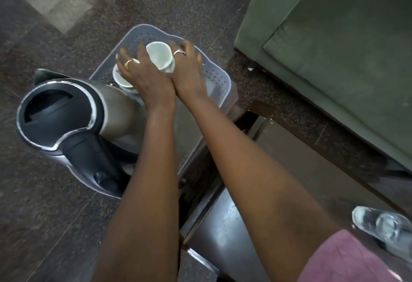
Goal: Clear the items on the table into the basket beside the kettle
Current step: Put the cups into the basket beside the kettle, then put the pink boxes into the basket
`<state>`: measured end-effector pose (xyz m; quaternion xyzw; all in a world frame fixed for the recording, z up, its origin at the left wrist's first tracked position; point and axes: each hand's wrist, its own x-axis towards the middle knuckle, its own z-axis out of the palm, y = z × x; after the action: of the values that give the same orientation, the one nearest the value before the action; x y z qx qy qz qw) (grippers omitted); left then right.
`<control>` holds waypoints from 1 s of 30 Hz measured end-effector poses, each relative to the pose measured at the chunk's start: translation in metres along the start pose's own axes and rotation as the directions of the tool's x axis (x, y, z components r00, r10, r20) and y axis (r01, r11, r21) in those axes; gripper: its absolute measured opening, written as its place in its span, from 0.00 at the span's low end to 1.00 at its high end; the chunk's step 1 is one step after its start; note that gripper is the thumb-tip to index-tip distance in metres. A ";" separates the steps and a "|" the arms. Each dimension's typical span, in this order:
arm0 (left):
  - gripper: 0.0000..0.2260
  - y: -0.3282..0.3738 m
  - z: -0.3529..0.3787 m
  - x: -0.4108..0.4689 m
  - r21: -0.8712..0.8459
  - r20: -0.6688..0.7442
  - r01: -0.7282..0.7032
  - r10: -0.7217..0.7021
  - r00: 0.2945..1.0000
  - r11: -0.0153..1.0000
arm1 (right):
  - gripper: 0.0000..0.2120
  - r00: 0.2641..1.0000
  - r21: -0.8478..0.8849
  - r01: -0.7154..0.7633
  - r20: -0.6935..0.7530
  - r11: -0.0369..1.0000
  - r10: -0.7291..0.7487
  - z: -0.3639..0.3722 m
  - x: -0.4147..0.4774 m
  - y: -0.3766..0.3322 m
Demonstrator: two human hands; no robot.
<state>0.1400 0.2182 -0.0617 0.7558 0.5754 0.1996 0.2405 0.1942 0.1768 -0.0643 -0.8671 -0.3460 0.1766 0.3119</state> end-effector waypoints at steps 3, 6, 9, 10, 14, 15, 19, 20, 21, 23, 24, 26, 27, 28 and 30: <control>0.19 0.012 -0.005 -0.039 -0.167 0.003 -0.191 0.194 0.981 0.967 | 0.21 0.980 0.075 -0.020 -0.198 0.997 0.035 -0.019 -0.041 0.016; 0.18 0.021 0.000 -0.090 -0.256 0.082 -0.263 0.292 0.953 0.930 | 0.19 0.943 0.096 -0.087 -0.314 0.992 0.113 -0.038 -0.089 0.045; 0.18 0.030 0.014 -0.158 -0.312 0.187 -0.300 0.368 0.911 0.902 | 0.17 0.899 0.092 -0.192 -0.383 0.977 0.213 -0.052 -0.148 0.090; 0.19 0.032 0.020 -0.181 -0.322 0.224 -0.315 0.395 0.891 0.893 | 0.17 0.883 0.104 -0.240 -0.390 0.965 0.262 -0.057 -0.166 0.106; 0.15 0.045 0.052 -0.282 -0.352 0.420 -0.353 0.483 0.768 0.867 | 0.14 0.692 0.307 -0.473 -0.451 0.826 0.564 -0.084 -0.249 0.174; 0.15 0.046 0.059 -0.304 -0.351 0.463 -0.365 0.499 0.733 0.862 | 0.14 0.658 0.303 -0.507 -0.469 0.807 0.590 -0.090 -0.268 0.188; 0.18 0.046 0.086 -0.401 -0.273 0.658 -0.440 0.500 0.564 0.856 | 0.14 0.541 0.143 -0.722 -0.493 0.677 0.681 -0.114 -0.355 0.248; 0.19 0.042 0.091 -0.423 -0.217 0.699 -0.456 0.464 0.544 0.863 | 0.15 0.482 0.138 -0.777 -0.497 0.614 0.721 -0.118 -0.375 0.263; 0.19 0.035 0.094 -0.442 -0.156 0.734 -0.488 0.431 0.524 0.859 | 0.16 0.412 0.155 -0.824 -0.496 0.544 0.765 -0.122 -0.394 0.276; 0.21 0.021 0.097 -0.474 -0.029 0.783 -0.597 0.389 0.485 0.802 | 0.18 0.297 0.195 -0.884 -0.470 0.426 0.831 -0.130 -0.427 0.298; 0.23 0.014 0.099 -0.488 0.036 0.796 -0.632 0.360 0.486 0.774 | 0.20 0.271 0.194 -0.901 -0.449 0.389 0.851 -0.134 -0.443 0.309; 0.30 0.002 0.101 -0.508 0.168 0.785 -0.589 0.254 0.565 0.791 | 0.24 0.272 0.108 -0.935 -0.398 0.339 0.876 -0.140 -0.473 0.333; 0.34 -0.003 0.102 -0.515 0.223 0.759 -0.539 0.202 0.619 0.812 | 0.27 0.290 0.043 -0.943 -0.377 0.330 0.880 -0.143 -0.486 0.344; 0.37 -0.008 0.103 -0.518 0.273 0.727 -0.497 0.162 0.668 0.824 | 0.30 0.318 -0.030 -0.944 -0.359 0.330 0.877 -0.146 -0.496 0.354; 0.41 -0.015 0.102 -0.525 0.354 0.667 -0.420 0.090 0.740 0.836 | 0.33 0.376 -0.183 -0.925 -0.309 0.333 0.874 -0.153 -0.514 0.373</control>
<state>0.0518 -0.2995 -0.1655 0.8870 0.3801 -0.1803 0.1904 0.0976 -0.4632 -0.1513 -0.9614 0.1934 0.1917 0.0391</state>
